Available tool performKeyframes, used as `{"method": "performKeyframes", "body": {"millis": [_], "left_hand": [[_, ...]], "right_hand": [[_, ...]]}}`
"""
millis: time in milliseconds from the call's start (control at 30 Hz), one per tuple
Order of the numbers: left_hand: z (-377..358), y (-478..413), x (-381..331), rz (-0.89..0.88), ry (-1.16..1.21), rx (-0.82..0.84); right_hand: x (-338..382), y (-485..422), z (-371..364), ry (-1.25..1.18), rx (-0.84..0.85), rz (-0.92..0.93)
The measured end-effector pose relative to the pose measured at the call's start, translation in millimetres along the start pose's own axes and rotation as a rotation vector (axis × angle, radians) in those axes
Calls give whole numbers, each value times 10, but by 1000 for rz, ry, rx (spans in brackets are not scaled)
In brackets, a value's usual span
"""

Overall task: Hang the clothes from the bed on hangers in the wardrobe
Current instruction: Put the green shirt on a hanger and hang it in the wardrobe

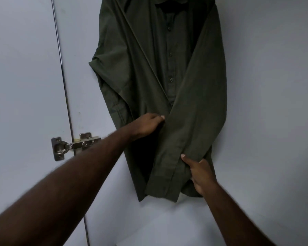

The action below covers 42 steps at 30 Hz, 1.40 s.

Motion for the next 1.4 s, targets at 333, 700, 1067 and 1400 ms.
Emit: {"method": "performKeyframes", "body": {"millis": [333,700,1067,1400], "left_hand": [[-711,-125,-122,-536,-1108,-358],[-1017,-569,542,-453,-1467,-167],[-1101,-565,499,-546,-1458,-122],[-998,-605,424,-590,-1371,-165]], "right_hand": [[-423,-790,26,285,-225,110],[-132,-928,-502,724,-266,753],[-562,-1382,160,801,-458,587],[-196,-1886,1172,1112,-324,258]]}}
Point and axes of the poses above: each hand's wrist, its own y-axis away from the middle knuckle, its own z-axis out of the back of the hand, x = y × z, the point moved 9 cm from there along -y, towards the middle knuckle, and after that the axes turned 3 degrees about z, right-handed, at the moved point
